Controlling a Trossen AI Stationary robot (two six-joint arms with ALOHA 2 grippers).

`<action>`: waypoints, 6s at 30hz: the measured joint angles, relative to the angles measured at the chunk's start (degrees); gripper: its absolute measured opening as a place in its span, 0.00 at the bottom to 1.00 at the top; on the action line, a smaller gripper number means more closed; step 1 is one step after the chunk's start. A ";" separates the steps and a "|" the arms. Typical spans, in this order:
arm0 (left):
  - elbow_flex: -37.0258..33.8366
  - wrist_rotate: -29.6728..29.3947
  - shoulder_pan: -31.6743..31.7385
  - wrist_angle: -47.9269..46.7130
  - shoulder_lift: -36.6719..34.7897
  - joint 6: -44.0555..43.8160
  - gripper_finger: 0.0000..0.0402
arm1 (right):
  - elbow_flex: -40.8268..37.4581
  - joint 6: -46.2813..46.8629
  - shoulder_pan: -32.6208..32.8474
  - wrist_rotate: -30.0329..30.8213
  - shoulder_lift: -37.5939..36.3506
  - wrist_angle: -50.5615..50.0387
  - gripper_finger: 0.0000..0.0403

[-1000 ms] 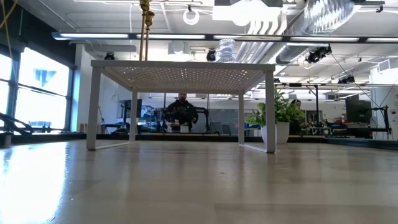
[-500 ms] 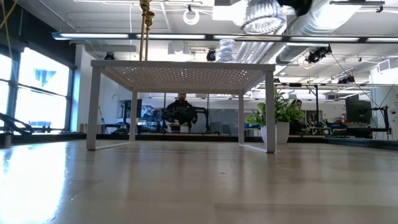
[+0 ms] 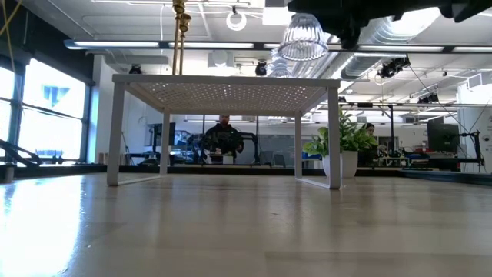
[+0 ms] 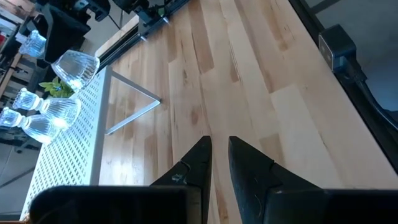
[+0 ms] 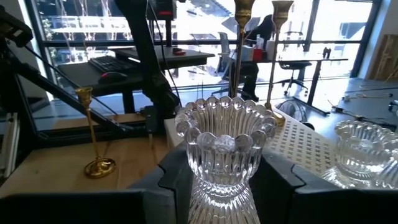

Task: Pick & Place candle stick holders
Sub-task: Put the transparent glass candle holder on the shelf aligned with the other transparent glass candle holders, then put the gold candle holder on the shelf aligned with the other gold candle holders

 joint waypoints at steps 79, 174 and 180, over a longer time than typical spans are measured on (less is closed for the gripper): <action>0.00 -1.07 0.02 -0.37 0.00 -1.31 0.13 | 0.13 7.80 -7.36 -0.72 7.58 -0.82 0.34; 5.64 31.02 -16.23 -20.33 -0.69 -53.09 0.13 | 0.04 -11.70 19.35 -5.77 -10.03 -1.41 0.62; -2.05 23.82 -16.98 -20.50 -0.86 -59.35 0.13 | 0.04 -11.67 19.28 -5.73 -10.03 -1.89 0.61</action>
